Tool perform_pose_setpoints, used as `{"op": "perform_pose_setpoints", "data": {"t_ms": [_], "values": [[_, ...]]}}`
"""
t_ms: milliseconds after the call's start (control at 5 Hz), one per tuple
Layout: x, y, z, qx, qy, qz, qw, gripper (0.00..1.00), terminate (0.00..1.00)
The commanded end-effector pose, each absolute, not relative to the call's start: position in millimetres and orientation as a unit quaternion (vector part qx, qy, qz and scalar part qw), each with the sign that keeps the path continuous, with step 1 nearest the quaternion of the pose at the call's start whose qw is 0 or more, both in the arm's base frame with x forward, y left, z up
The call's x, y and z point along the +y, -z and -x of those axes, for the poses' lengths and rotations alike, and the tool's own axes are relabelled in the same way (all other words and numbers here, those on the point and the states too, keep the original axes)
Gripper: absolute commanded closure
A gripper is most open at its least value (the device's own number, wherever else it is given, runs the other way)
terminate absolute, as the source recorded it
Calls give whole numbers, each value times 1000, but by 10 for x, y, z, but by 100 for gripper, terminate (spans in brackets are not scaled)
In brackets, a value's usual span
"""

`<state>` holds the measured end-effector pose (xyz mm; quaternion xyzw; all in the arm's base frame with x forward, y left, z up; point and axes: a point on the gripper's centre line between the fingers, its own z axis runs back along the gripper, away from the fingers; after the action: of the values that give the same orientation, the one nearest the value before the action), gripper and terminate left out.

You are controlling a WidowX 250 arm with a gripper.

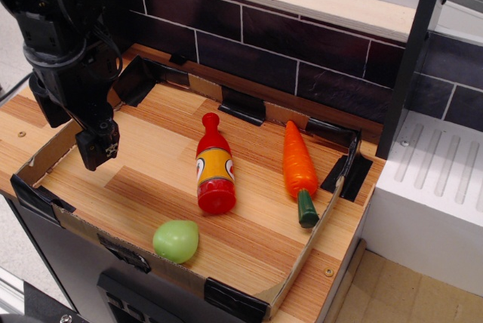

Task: Upright hot sauce bottle

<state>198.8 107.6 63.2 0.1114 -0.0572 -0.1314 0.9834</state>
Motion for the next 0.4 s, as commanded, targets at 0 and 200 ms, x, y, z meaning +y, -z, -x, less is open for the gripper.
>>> {"op": "perform_pose_setpoints", "data": {"t_ms": [0,200], "values": [[1076,-632,-1988,-57,131,-111,983,0,0],[938,-809,-2088,-58,4,-68,996,0,0]]}}
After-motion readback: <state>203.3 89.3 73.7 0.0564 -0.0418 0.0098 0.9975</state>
